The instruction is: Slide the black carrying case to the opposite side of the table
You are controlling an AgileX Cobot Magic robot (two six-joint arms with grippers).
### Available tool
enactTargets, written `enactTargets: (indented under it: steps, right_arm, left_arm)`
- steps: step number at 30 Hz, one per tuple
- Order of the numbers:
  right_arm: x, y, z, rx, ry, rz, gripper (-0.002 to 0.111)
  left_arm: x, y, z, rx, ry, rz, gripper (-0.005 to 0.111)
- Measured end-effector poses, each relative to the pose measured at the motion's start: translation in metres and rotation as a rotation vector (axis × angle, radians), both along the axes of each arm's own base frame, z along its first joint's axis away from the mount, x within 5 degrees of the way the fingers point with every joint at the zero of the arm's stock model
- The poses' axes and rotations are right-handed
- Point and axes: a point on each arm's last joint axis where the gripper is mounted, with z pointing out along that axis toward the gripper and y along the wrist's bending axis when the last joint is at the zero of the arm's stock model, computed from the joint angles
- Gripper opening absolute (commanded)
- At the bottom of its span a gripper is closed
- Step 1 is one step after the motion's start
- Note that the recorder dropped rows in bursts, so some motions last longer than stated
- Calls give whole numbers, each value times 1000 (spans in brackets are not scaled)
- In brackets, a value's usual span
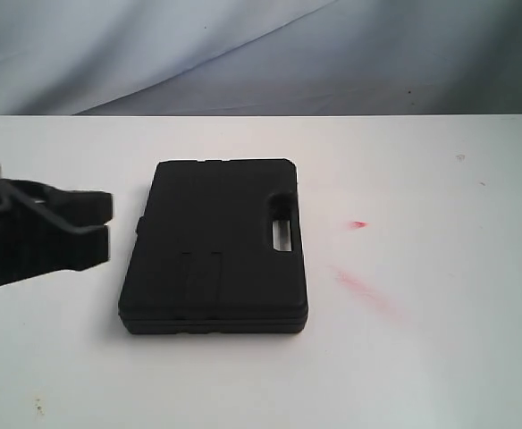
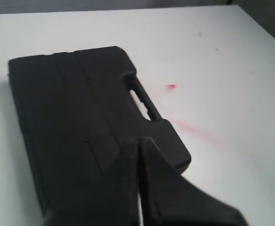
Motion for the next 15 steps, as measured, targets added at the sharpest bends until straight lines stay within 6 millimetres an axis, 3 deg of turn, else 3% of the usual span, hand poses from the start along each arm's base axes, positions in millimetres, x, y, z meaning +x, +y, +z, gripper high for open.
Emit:
enactTargets:
  steps: [6, 9, 15]
  right_arm:
    - [0, 0, 0, 0, 0, 0, 0]
    - [0, 0, 0, 0, 0, 0, 0]
    - [0, 0, 0, 0, 0, 0, 0]
  left_arm:
    - [-19, 45, -4, -59, -42, 112, 0]
    - [-35, 69, -12, 10, -133, 113, 0]
    - [-54, 88, -24, -1, -272, 157, 0]
